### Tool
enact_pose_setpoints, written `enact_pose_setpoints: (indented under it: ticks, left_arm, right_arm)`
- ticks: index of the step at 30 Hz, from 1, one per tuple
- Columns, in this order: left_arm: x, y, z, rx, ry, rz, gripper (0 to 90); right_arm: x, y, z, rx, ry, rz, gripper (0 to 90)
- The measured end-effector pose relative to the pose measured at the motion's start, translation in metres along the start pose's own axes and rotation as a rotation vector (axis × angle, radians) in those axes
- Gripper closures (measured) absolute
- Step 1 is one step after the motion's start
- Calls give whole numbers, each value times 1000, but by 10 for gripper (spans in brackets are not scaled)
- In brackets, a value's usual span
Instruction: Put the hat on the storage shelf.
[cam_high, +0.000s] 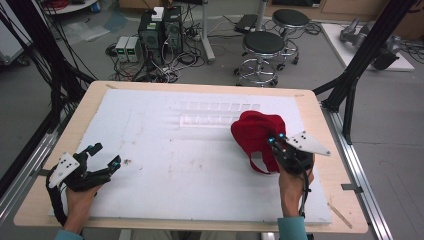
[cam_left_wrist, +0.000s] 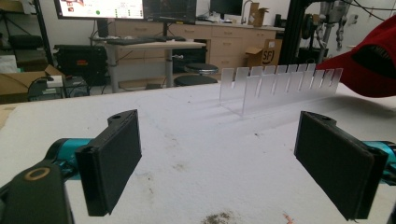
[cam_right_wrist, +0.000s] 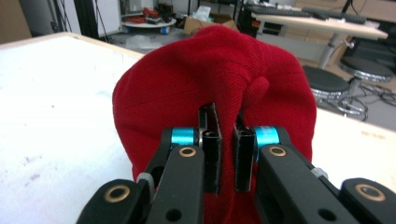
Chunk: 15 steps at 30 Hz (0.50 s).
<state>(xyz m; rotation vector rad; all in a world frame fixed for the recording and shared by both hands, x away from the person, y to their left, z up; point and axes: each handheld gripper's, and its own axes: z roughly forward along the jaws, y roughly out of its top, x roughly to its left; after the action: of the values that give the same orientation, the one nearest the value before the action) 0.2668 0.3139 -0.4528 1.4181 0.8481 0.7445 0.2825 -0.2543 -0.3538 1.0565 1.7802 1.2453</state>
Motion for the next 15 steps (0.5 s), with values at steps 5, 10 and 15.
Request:
enact_pose_setpoints:
  ticks: [5,10,15]
  left_arm:
    - [3,4,-2,3,-3,-9,150]
    - [4,6,-3,-3,-2,-22,150]
    - [4,8,-3,5,-1,-27,150]
  right_arm:
    - [3,11,-2,-39,29,-28,859]
    - [6,23,-5,-74,41,-51,860]
    - [7,36,-9,-111,43,-61,859]
